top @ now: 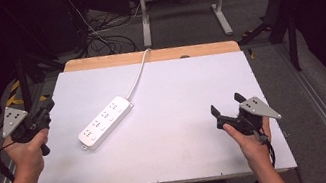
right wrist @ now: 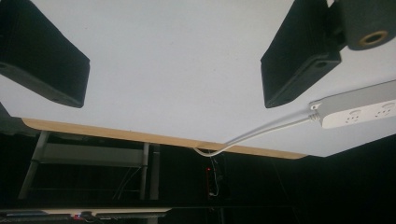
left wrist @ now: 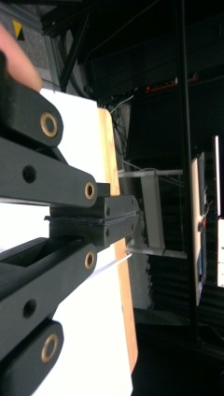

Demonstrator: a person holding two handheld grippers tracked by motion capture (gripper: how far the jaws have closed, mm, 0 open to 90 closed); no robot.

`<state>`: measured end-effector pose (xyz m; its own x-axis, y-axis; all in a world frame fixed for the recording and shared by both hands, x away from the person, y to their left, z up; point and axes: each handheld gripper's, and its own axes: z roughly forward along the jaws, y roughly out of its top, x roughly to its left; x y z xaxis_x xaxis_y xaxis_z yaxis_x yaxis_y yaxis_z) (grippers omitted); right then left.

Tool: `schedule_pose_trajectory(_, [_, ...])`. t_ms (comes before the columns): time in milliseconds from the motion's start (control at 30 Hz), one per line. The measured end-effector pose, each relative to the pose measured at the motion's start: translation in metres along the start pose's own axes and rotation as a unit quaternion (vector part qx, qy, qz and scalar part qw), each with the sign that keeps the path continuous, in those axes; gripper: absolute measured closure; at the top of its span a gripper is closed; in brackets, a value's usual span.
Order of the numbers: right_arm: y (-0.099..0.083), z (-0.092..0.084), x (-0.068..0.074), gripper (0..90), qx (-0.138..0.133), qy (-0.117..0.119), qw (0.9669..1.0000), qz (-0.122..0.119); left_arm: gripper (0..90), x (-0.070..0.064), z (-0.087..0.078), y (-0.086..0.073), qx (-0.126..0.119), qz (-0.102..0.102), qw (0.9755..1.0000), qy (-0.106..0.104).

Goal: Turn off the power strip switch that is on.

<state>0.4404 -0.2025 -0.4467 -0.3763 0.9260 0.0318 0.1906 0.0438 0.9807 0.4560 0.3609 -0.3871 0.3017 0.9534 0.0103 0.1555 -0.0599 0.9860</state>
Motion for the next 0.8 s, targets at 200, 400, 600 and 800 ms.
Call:
schedule_pose_trajectory(200, [0.000, 0.000, -0.002, 8.4, -0.001, -0.001, 1.0000, 0.001, 90.0, -0.006, 0.011, 0.006, 0.012, 0.006, 0.9998, -0.016])
schedule_pose_trajectory(400, [0.000, 0.000, -0.002, 8.5, 0.000, -0.002, 1.0000, 0.000, 90.0, -0.015, 0.023, 0.007, 0.027, 0.015, 0.9990, -0.032])
schedule_pose_trajectory(600, [0.000, 0.000, -0.002, 8.7, -0.001, -0.001, 1.0000, -0.002, 90.0, -0.022, 0.031, 0.012, 0.044, 0.022, 0.9976, -0.049])
schedule_pose_trajectory(800, [0.000, 0.000, -0.002, 8.9, -0.001, -0.001, 1.0000, -0.001, 90.0, -0.030, 0.040, 0.016, 0.060, 0.032, 0.9955, -0.066])
